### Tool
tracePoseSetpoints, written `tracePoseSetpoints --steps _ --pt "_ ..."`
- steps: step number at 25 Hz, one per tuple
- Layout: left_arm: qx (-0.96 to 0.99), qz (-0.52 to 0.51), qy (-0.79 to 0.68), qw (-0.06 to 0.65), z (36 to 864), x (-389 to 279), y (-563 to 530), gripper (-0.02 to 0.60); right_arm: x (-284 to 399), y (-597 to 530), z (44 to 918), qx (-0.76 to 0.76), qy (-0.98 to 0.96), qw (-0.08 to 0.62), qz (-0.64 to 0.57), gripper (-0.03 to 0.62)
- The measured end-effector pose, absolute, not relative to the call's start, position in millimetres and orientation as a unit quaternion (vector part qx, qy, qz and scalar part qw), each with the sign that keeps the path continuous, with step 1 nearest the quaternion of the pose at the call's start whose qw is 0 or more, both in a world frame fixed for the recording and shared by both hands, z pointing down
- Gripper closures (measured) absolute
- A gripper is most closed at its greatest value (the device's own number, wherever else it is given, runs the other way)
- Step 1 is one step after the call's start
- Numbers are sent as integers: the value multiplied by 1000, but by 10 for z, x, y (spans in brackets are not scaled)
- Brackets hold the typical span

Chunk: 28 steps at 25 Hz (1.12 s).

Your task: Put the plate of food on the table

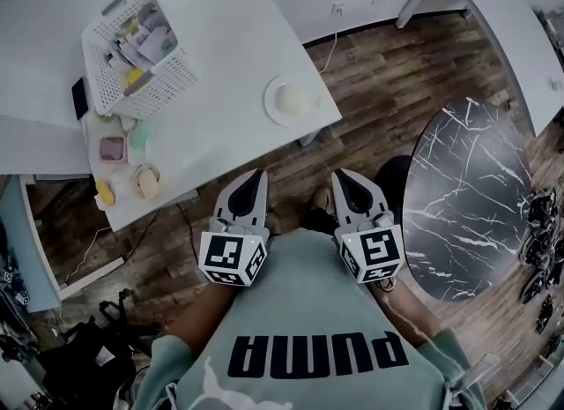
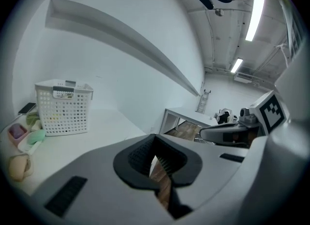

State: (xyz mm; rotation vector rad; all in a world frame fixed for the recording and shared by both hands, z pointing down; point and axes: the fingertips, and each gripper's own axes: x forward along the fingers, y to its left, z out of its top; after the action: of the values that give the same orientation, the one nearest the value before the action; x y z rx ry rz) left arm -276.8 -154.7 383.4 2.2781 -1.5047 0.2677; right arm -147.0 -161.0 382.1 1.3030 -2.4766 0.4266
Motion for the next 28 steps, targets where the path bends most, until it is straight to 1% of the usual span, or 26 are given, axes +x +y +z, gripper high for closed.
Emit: tracePoseSetpoints --steps 7,12,19,23,28 --pt "791 113 -570 192 3832 -2429 -1923 575 -1153 -2115 3864 419 -884 138 155 586" --pt "770 116 -595 198 3840 -2318 -2084 575 -1062 -2363 3889 387 -899 135 153 586" --pt "746 106 -613 239 3923 -2462 -2311 575 -973 -2643 4024 384 -894 134 187 586" --pt "743 106 -606 263 4048 -2594 -2537 575 -999 -2816 4140 394 -884 146 204 586" --pt "744 132 -586 294 4335 -2725 -2838 575 -1040 -3004 4295 406 -868 161 237 586"
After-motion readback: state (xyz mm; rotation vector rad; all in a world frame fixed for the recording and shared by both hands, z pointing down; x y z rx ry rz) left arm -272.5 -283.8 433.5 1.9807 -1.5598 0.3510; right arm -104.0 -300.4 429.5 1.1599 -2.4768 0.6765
